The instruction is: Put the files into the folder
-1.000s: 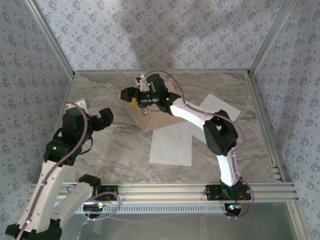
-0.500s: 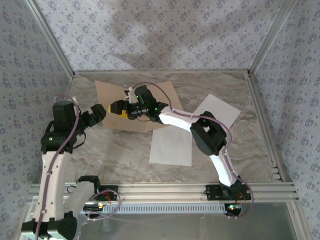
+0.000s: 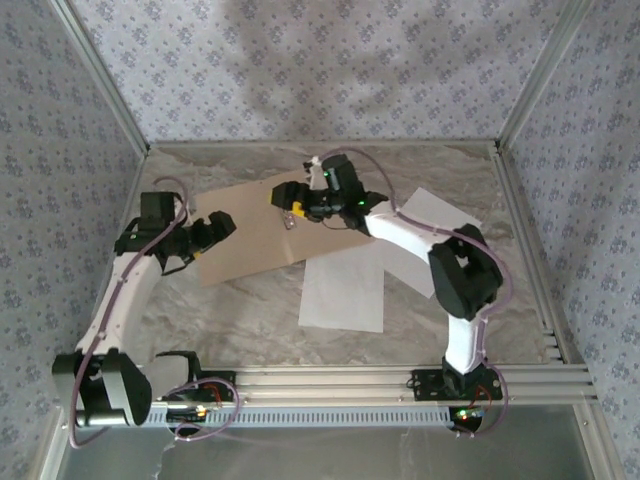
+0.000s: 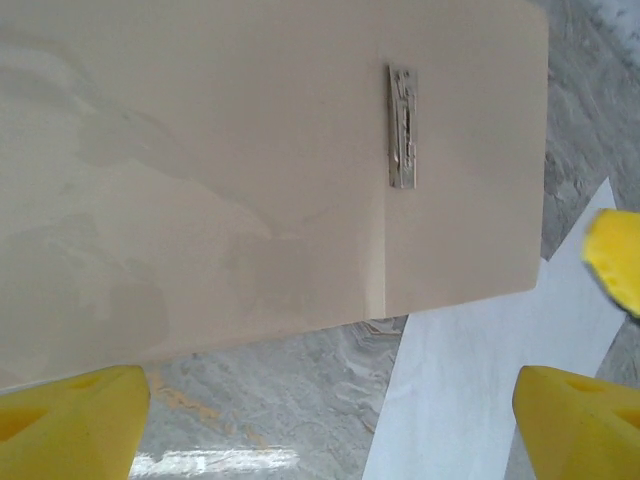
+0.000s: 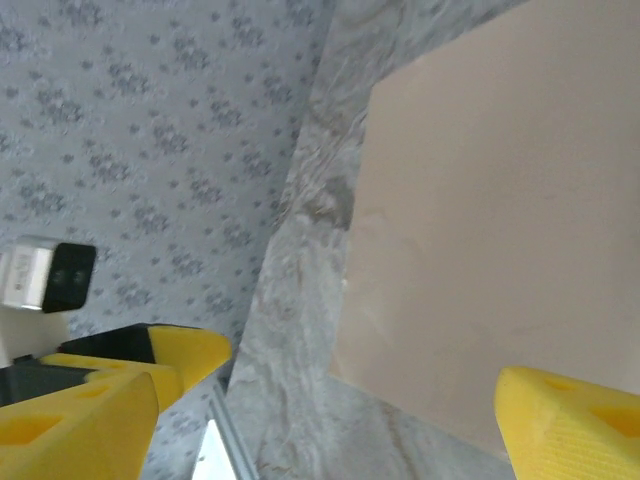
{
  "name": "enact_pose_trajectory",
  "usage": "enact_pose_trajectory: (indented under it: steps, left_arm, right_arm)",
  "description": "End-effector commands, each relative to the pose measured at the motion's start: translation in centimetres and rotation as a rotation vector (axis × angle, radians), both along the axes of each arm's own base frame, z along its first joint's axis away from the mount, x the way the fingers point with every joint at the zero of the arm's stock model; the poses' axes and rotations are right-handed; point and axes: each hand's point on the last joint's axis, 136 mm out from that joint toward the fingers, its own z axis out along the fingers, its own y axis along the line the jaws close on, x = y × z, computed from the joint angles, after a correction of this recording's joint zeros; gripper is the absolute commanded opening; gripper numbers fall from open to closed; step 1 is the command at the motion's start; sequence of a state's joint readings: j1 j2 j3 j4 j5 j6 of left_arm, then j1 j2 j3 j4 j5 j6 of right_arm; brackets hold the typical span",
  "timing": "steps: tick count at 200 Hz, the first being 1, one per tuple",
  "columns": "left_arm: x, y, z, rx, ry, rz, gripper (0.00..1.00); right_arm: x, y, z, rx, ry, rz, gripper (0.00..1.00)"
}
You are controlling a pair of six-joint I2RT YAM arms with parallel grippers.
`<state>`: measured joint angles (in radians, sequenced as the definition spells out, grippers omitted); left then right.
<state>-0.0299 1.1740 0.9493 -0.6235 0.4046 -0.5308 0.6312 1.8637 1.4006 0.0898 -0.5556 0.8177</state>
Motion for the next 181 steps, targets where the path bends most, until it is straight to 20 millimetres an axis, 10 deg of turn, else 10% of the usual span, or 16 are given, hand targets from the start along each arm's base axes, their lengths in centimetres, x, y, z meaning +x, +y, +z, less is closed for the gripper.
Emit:
enact_pose_trajectory:
  steps: [1, 68, 181]
  left_arm:
    - [2.4, -2.3, 1.3, -0.019, -0.072, -0.105, 0.94]
    - [9.5, -7.2, -0.9, 0.071, -0.066, -0.252, 0.93]
    - [22.9, -15.7, -4.1, 0.116, -0.109, -0.426, 0.92]
  right_arm:
    - [-0.4, -3.7, -2.7, -0.138, 0.01, -0.043, 0.89]
    - [-2.9, -12.4, -7.5, -0.371, 0.118, -0.175, 0.88]
    - [-12.2, -19.7, -13.2, -0.463, 0.294, -0.247, 0.82]
